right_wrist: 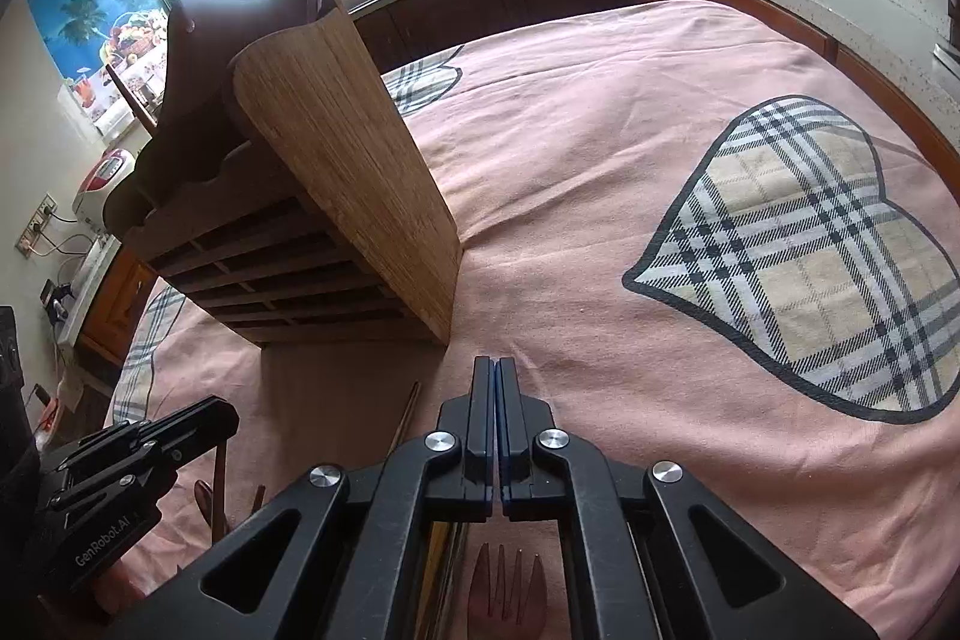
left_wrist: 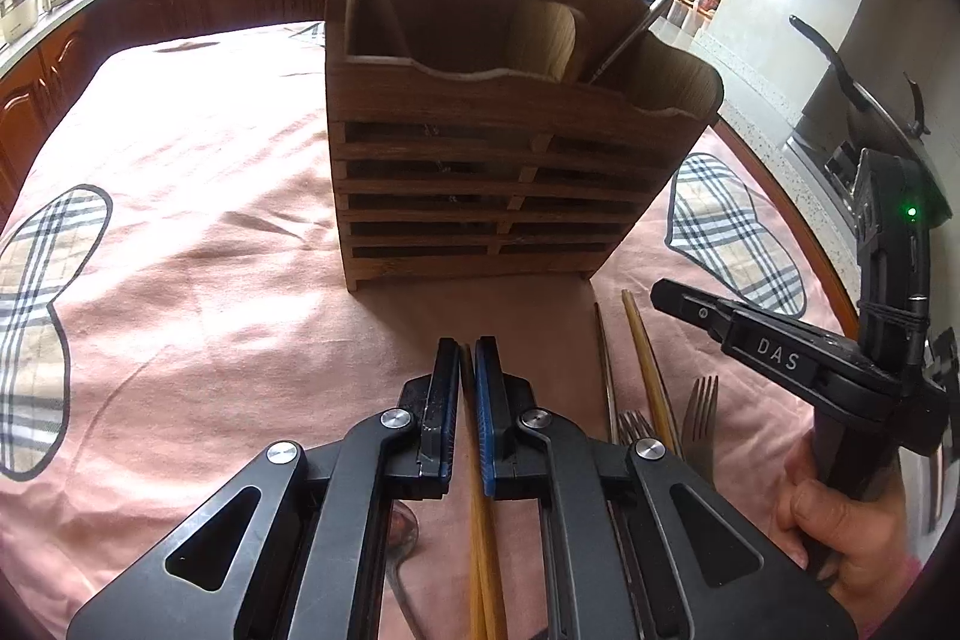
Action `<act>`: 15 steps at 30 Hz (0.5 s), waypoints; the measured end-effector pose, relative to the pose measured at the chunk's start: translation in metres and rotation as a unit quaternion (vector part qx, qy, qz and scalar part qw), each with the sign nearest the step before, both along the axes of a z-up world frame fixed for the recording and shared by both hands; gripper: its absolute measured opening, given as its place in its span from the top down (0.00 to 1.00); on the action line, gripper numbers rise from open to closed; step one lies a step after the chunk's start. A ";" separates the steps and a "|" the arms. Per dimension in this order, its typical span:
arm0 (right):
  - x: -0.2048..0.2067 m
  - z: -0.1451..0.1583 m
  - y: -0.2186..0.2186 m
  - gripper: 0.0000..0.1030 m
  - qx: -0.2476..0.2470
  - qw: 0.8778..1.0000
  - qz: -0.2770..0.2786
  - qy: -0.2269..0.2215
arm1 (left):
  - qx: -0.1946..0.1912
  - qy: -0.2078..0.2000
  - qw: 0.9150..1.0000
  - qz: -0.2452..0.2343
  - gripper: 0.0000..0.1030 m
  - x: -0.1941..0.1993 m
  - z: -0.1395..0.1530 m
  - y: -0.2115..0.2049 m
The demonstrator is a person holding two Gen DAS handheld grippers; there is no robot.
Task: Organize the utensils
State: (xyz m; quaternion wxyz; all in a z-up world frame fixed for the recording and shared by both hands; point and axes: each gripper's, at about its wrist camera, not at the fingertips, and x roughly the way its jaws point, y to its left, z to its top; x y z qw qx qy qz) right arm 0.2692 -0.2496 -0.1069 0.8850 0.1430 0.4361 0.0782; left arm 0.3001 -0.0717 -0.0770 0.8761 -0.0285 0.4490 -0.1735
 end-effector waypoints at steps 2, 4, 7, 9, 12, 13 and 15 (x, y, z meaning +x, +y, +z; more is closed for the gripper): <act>-0.002 0.001 0.001 0.94 -0.012 1.000 0.004 0.002 | -0.002 -0.005 1.000 0.000 0.95 -0.004 0.005 0.003; -0.001 -0.002 0.006 0.93 -0.017 1.000 0.014 0.009 | -0.004 -0.008 1.000 0.000 0.95 -0.006 0.008 0.007; -0.001 -0.007 0.012 0.93 -0.030 0.999 0.023 0.015 | -0.008 -0.008 1.000 -0.002 0.95 -0.009 0.011 0.009; -0.003 -0.006 0.013 0.93 -0.033 0.999 0.024 0.016 | -0.006 -0.010 1.000 -0.005 0.95 -0.011 0.013 0.011; -0.001 -0.005 0.016 0.93 -0.049 0.998 0.024 0.018 | -0.008 -0.009 1.000 -0.006 0.95 -0.011 0.012 0.007; -0.001 -0.005 0.017 0.93 -0.058 0.998 0.023 0.021 | -0.010 -0.010 1.000 -0.005 0.95 -0.010 0.012 0.006; 0.003 -0.007 0.021 0.90 -0.066 0.997 0.030 0.025 | -0.013 -0.008 1.000 -0.004 0.95 -0.008 0.011 0.007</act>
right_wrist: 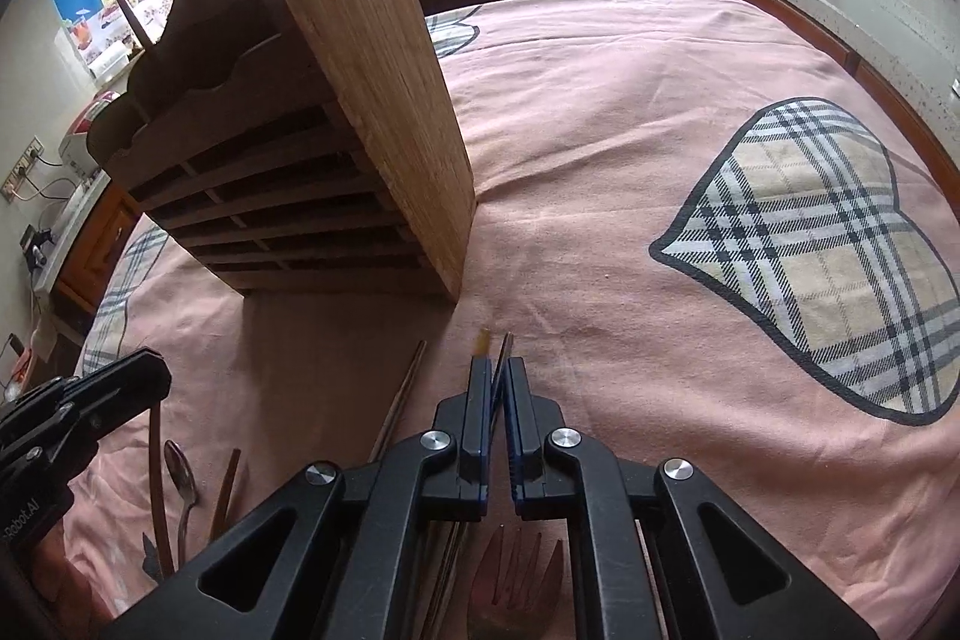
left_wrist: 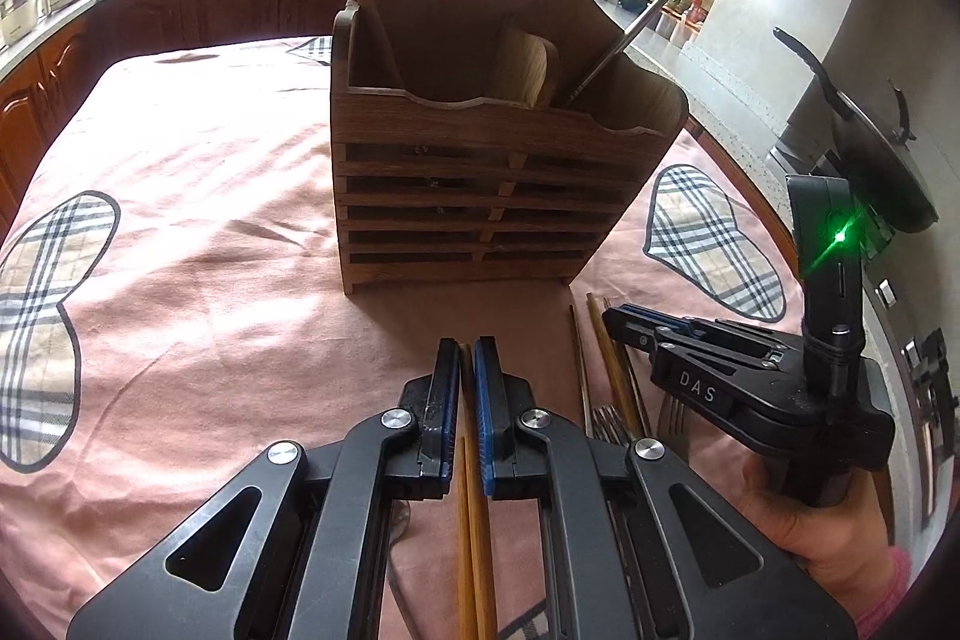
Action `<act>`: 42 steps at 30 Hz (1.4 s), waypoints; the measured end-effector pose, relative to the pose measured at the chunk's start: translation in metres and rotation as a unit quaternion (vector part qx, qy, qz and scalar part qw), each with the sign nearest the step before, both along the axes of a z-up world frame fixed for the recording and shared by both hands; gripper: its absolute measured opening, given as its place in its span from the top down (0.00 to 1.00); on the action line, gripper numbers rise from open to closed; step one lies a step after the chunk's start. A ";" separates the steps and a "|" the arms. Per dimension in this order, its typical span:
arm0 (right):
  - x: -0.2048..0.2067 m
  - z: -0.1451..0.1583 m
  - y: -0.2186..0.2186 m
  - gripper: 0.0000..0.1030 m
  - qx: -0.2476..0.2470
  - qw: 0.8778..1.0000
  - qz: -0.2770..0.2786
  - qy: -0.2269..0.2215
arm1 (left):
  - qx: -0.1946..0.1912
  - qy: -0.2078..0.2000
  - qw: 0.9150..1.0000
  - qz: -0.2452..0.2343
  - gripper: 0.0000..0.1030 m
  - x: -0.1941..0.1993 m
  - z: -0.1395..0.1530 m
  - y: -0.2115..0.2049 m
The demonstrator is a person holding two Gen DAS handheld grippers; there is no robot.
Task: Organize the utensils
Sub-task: 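Lift both held chopsticks and carry them over the wooden holder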
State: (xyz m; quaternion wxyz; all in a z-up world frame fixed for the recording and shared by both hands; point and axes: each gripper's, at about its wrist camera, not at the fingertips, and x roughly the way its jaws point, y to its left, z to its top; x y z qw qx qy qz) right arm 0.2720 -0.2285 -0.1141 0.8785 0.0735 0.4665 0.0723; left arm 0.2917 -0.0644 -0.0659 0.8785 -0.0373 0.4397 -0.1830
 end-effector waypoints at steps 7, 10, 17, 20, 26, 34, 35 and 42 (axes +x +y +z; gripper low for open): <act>0.011 0.001 0.005 0.90 -0.009 1.000 0.007 -0.002 | -0.003 0.002 1.000 0.003 0.95 0.000 -0.001 0.003; 0.011 0.001 0.002 0.94 -0.003 1.000 0.003 -0.002 | -0.005 -0.004 1.000 0.006 0.95 -0.003 0.004 0.008; -0.012 0.024 -0.005 0.96 0.055 0.998 -0.002 -0.035 | -0.022 -0.023 0.999 0.008 0.95 -0.022 0.024 0.019; -0.034 0.048 -0.006 0.96 0.069 0.995 0.000 -0.065 | -0.034 -0.038 0.999 0.009 0.96 -0.037 0.038 0.027; -0.072 0.092 -0.006 0.97 0.080 0.989 0.007 -0.122 | -0.050 -0.069 0.996 0.010 0.96 -0.068 0.062 0.040; -0.108 0.122 -0.013 0.97 0.090 0.983 0.008 -0.160 | -0.058 -0.101 0.993 0.015 0.96 -0.103 0.086 0.054; -0.113 0.125 -0.015 0.97 0.091 0.982 0.008 -0.164 | -0.059 -0.103 0.993 0.016 0.96 -0.107 0.088 0.056; -0.144 0.142 -0.017 0.97 0.090 0.977 0.010 -0.193 | -0.068 -0.120 0.990 0.027 0.96 -0.130 0.096 0.068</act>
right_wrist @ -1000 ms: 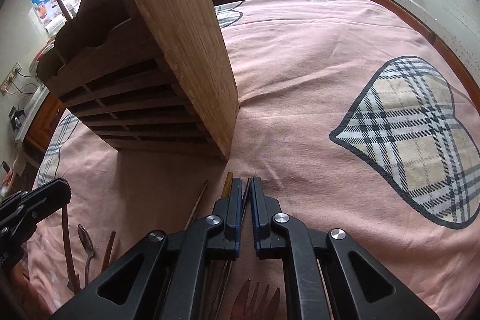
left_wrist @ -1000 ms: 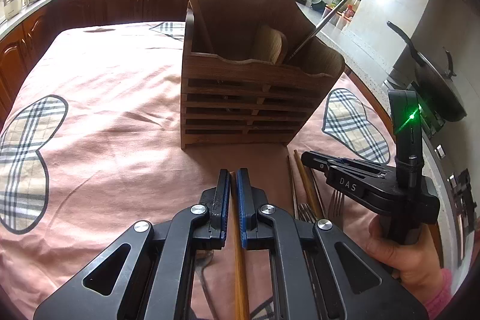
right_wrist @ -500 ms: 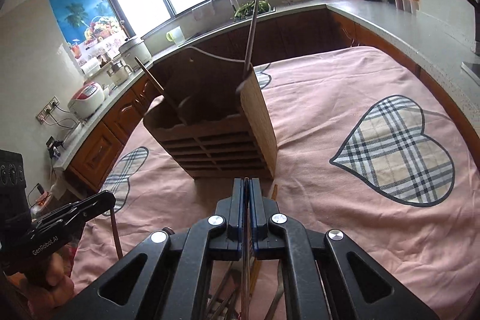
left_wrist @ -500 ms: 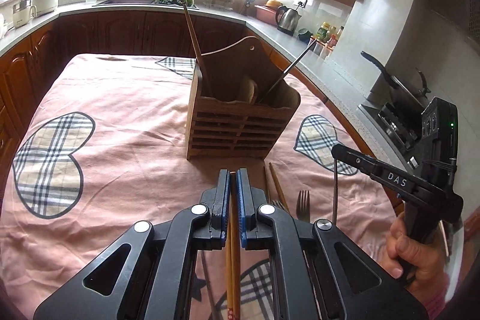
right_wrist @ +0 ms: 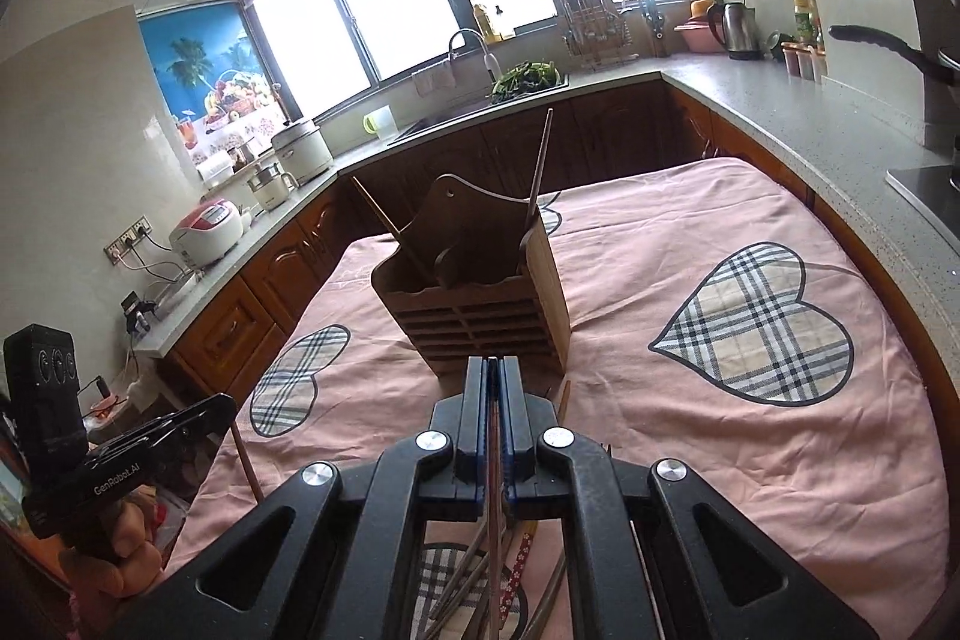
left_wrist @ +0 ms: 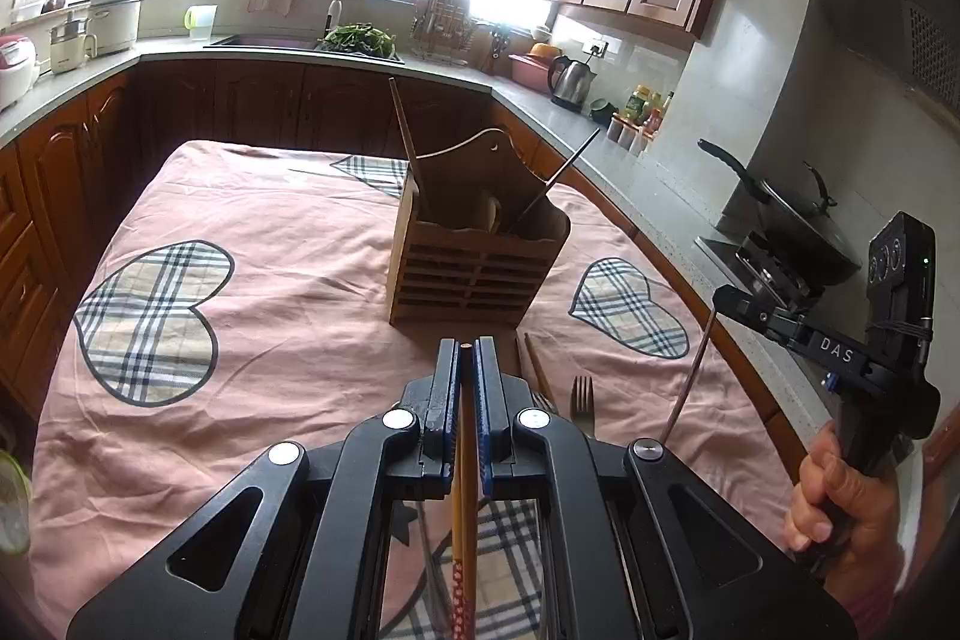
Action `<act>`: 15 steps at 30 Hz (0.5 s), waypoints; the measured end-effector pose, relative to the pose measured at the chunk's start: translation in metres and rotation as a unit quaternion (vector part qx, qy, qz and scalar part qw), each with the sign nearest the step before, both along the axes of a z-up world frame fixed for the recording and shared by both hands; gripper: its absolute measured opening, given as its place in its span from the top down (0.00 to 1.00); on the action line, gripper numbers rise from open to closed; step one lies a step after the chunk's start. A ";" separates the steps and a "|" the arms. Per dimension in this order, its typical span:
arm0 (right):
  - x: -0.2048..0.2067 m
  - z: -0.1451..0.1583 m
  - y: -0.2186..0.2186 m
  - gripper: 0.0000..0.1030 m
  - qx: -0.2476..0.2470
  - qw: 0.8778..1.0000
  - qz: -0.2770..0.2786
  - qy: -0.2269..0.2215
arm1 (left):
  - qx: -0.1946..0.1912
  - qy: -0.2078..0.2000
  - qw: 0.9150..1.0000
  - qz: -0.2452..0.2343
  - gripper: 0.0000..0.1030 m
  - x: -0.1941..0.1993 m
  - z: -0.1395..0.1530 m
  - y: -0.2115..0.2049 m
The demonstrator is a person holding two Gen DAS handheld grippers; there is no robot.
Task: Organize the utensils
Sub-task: 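Lift both held chopsticks and carry them over the wooden holder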
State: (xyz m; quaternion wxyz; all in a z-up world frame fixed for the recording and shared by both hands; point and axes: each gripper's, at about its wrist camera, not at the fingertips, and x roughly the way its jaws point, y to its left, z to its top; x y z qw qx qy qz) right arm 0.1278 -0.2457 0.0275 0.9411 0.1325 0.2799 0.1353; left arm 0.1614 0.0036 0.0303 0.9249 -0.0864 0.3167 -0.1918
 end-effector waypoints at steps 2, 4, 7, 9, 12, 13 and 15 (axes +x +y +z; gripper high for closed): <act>-0.007 0.005 -0.001 0.97 -0.001 1.000 -0.001 -0.007 | -0.003 -0.006 1.000 0.002 0.96 -0.006 0.004 0.002; -0.013 0.010 -0.002 0.97 -0.001 1.000 -0.001 -0.015 | -0.006 -0.013 1.000 0.004 0.96 -0.012 0.008 0.004; -0.019 0.015 -0.003 0.97 -0.002 1.000 -0.005 -0.024 | -0.010 -0.022 1.000 0.006 0.96 -0.018 0.014 0.005; -0.023 0.018 -0.003 0.97 -0.002 0.999 -0.009 -0.031 | -0.014 -0.027 0.999 0.008 0.96 -0.020 0.017 0.007; -0.026 0.023 -0.005 0.97 0.000 0.999 -0.012 -0.039 | -0.020 -0.036 0.999 0.010 0.96 -0.024 0.023 0.010; -0.028 0.024 -0.005 0.97 0.001 0.999 -0.014 -0.042 | -0.022 -0.039 0.999 0.011 0.96 -0.024 0.025 0.010; -0.029 0.027 -0.007 0.97 0.002 0.999 -0.016 -0.047 | -0.024 -0.044 0.999 0.014 0.96 -0.023 0.028 0.012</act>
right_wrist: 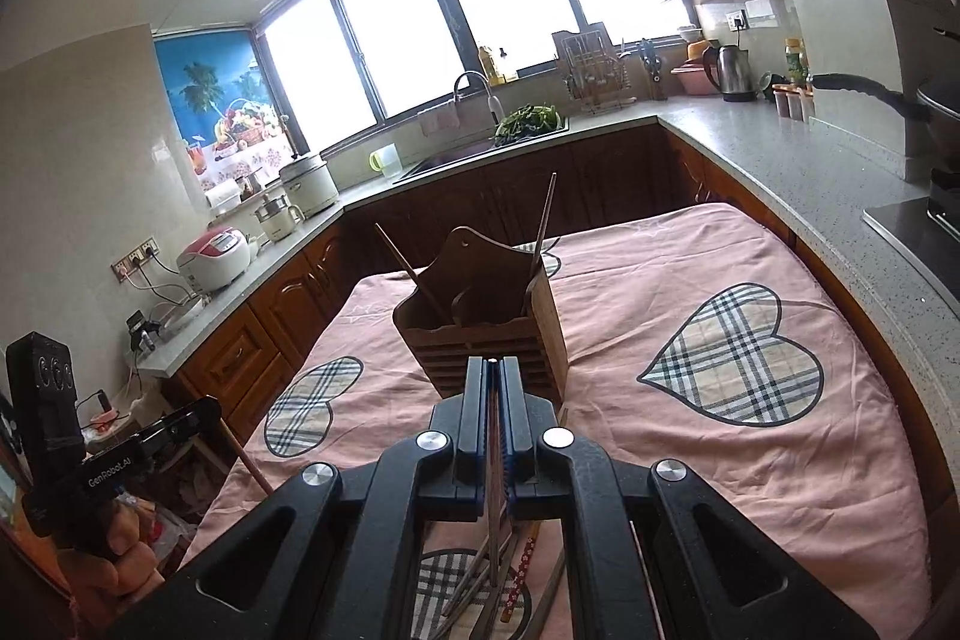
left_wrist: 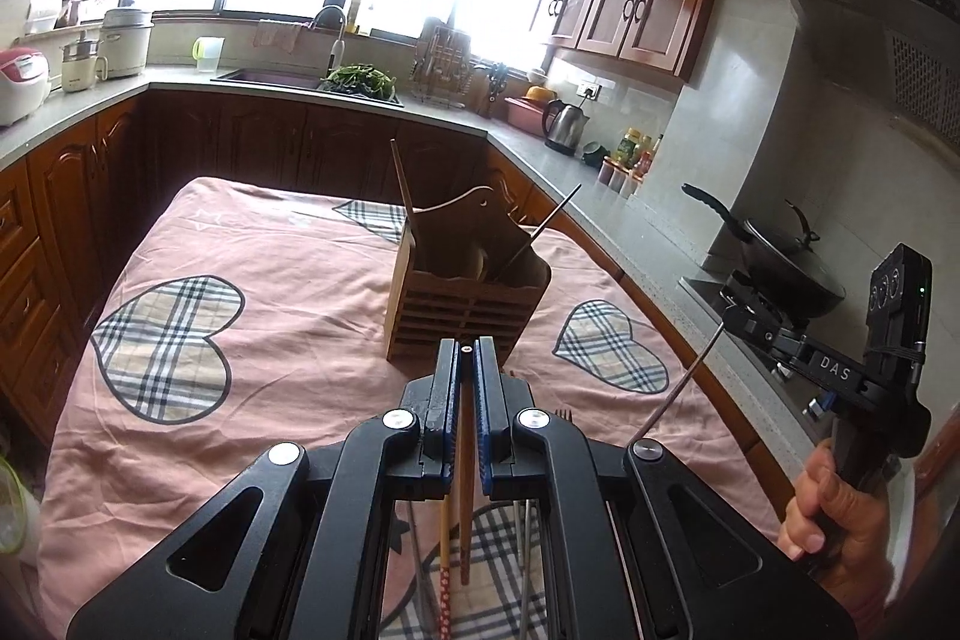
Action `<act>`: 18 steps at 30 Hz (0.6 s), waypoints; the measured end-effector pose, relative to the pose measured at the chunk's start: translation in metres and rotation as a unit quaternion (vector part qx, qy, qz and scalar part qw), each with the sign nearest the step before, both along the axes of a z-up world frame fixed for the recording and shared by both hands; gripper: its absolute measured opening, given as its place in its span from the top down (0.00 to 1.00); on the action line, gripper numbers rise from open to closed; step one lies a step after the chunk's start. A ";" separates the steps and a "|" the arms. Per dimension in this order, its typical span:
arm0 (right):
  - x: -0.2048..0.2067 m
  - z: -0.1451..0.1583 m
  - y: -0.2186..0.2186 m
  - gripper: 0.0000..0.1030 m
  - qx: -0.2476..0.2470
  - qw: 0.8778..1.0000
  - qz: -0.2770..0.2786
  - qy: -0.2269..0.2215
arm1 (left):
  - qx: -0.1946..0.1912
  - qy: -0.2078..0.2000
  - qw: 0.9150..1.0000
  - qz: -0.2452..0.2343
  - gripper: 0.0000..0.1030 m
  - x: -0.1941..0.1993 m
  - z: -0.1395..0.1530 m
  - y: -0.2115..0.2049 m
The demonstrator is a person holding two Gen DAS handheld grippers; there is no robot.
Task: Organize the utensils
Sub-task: 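Lift both held chopsticks and carry them over the wooden holder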
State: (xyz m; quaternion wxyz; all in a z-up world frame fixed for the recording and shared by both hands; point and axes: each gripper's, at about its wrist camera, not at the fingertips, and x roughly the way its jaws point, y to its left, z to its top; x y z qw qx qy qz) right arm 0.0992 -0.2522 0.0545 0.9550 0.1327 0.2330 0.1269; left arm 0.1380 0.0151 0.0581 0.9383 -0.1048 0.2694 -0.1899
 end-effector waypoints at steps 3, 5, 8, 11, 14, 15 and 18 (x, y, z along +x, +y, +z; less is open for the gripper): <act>0.000 0.003 -0.002 0.97 0.005 1.000 -0.004 -0.008 | -0.007 -0.005 1.000 0.003 0.96 0.003 0.004 0.002; 0.001 0.006 -0.004 0.97 0.006 1.000 -0.007 -0.013 | -0.010 -0.009 1.000 0.005 0.96 0.006 0.007 0.002; 0.004 0.009 -0.004 0.97 0.009 1.000 -0.010 -0.019 | -0.012 -0.014 1.000 0.008 0.96 0.011 0.012 0.002; 0.009 0.015 -0.005 0.97 0.011 0.999 -0.014 -0.026 | -0.015 -0.022 1.000 0.011 0.96 0.019 0.020 0.002; 0.018 0.021 -0.008 0.97 0.021 0.999 -0.018 -0.034 | -0.018 -0.035 0.999 0.015 0.96 0.028 0.030 0.001; 0.021 0.023 -0.010 0.97 0.025 0.999 -0.017 -0.036 | -0.019 -0.041 0.999 0.017 0.96 0.032 0.033 0.001; 0.032 0.032 -0.014 0.97 0.034 0.998 -0.023 -0.050 | -0.022 -0.052 0.998 0.023 0.96 0.045 0.045 0.001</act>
